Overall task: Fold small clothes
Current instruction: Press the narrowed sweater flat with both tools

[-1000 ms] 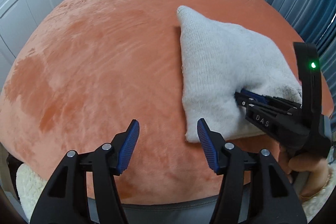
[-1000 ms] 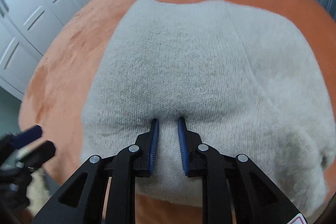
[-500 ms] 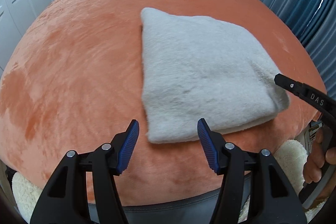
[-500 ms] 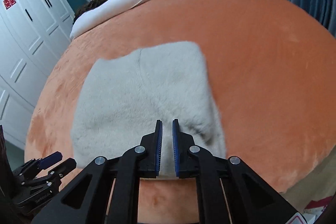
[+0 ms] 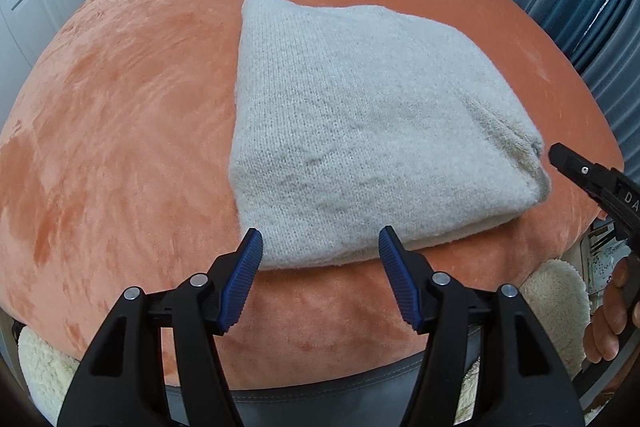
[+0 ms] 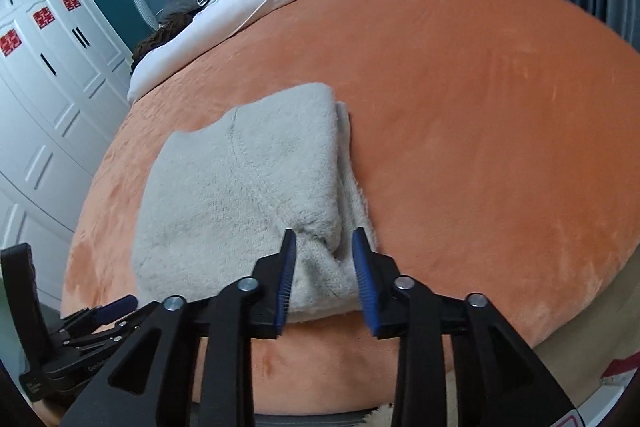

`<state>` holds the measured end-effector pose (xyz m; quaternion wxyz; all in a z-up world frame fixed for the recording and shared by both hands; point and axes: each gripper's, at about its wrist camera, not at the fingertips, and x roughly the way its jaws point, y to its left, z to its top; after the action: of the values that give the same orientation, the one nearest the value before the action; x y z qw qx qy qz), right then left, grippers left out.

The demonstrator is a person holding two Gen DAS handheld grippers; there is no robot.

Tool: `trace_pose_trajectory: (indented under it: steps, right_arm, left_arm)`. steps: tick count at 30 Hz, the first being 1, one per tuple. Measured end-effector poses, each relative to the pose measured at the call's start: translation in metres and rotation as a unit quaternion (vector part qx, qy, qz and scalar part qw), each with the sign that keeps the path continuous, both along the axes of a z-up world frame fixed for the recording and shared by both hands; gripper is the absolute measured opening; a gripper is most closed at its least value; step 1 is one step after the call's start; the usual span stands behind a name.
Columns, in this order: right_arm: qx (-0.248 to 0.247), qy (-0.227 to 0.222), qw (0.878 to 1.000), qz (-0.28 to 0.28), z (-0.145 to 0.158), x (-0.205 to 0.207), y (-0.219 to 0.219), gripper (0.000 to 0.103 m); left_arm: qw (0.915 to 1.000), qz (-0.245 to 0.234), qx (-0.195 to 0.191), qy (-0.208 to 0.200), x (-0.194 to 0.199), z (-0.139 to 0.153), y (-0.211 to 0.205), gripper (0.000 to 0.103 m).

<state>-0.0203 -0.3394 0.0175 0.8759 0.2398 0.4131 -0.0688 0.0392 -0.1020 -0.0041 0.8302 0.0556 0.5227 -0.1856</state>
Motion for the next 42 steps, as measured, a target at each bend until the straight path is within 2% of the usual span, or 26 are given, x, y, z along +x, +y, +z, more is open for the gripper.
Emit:
trace_pose_trajectory:
  steps: [2,5,6,7,9,10,11,12,13,14,16,18,20,26,29,30,32,34,35,36,38,40,42]
  right_arm:
    - [0.011,0.005,1.000,0.012,-0.007,0.005,0.004,0.040]
    - [-0.001,0.017,1.000,0.024,-0.016,0.021,0.005,0.042]
    - [-0.009,0.020,1.000,0.021,-0.018,0.024,0.002,0.027]
    - [0.001,0.015,1.000,0.017,-0.017,0.028,-0.002,0.017]
    - [0.047,-0.026,0.999,0.004,-0.004,0.023,-0.013,0.014]
    - [0.056,-0.042,0.998,-0.006,0.004,0.018,-0.020,0.014]
    - [0.048,-0.040,0.998,-0.011,0.003,0.017,-0.024,0.013]
    - [0.034,-0.011,0.999,-0.014,-0.011,0.022,-0.026,0.013]
    - [0.020,0.044,0.999,-0.009,-0.037,0.030,-0.025,0.013]
    - [0.014,0.066,0.998,0.000,-0.056,0.034,-0.023,0.013]
    - [0.005,0.044,0.999,0.002,-0.046,0.029,-0.020,0.015]
    - [0.023,0.026,0.999,-0.008,-0.028,0.023,-0.021,0.022]
    - [0.026,0.014,0.999,-0.018,-0.015,0.016,-0.017,0.024]
    - [-0.055,-0.025,0.998,-0.027,0.024,-0.009,0.008,0.026]
    - [-0.061,-0.032,0.997,-0.019,0.029,-0.013,0.015,0.022]
    - [-0.060,-0.027,0.998,-0.014,0.027,-0.009,0.018,0.017]
    - [-0.066,0.011,0.998,-0.003,0.011,0.001,0.021,0.011]
    - [-0.088,0.085,0.992,0.007,-0.029,0.017,0.021,0.009]
    - [-0.087,0.093,0.992,0.009,-0.046,0.017,0.019,0.008]
    - [-0.081,0.082,0.993,0.002,-0.044,0.012,0.016,0.008]
    - [-0.066,0.079,0.995,0.001,-0.030,0.011,0.013,0.008]
    - [-0.042,0.058,0.997,-0.004,-0.017,0.006,0.009,0.012]
    - [-0.013,0.032,0.999,-0.011,-0.007,0.001,0.002,0.026]
  left_arm:
    - [1.0000,-0.001,-0.002,-0.003,-0.002,0.002,-0.001,0.060]
    - [1.0000,-0.003,0.000,-0.007,-0.001,0.004,-0.002,0.060]
    - [1.0000,-0.004,0.000,-0.009,0.000,0.005,-0.003,0.060]
    - [0.9999,-0.004,0.000,-0.010,0.000,0.007,-0.003,0.060]
    - [0.9999,-0.005,-0.002,-0.014,0.002,0.010,-0.003,0.060]
    - [0.9999,-0.003,0.001,-0.015,0.004,0.010,-0.003,0.060]
    - [0.9999,-0.002,0.005,-0.015,0.005,0.008,-0.003,0.060]
    - [0.9999,-0.001,0.006,-0.012,0.008,0.005,-0.004,0.060]
    - [0.9999,0.002,0.010,-0.007,0.010,0.000,-0.005,0.060]
    - [0.9999,0.004,0.013,-0.001,0.012,-0.004,-0.006,0.060]
    - [0.9997,0.005,0.024,-0.002,0.012,-0.007,-0.008,0.060]
    - [0.9995,0.005,0.030,-0.004,0.010,-0.007,-0.007,0.060]
    - [0.9997,0.007,0.024,-0.004,0.009,-0.005,-0.006,0.060]
    - [0.9995,0.006,0.030,-0.007,0.001,-0.003,-0.007,0.060]
    - [0.9994,0.004,0.033,-0.009,-0.004,-0.002,-0.009,0.060]
    - [0.9994,0.004,0.034,-0.010,-0.005,-0.002,-0.009,0.060]
    - [0.9993,0.005,0.035,-0.009,-0.006,-0.003,-0.008,0.060]
    - [0.9993,0.008,0.036,-0.006,-0.006,-0.004,-0.006,0.060]
    - [0.9994,0.010,0.033,0.000,-0.005,-0.005,-0.004,0.060]
    - [0.9995,0.011,0.028,0.006,-0.004,-0.006,-0.001,0.061]
    - [0.9996,0.017,0.021,0.007,-0.005,-0.004,0.003,0.072]
    - [0.9996,0.029,0.000,-0.005,-0.003,0.005,0.009,0.075]
    - [0.9988,0.038,-0.025,-0.017,0.004,0.015,0.011,0.087]
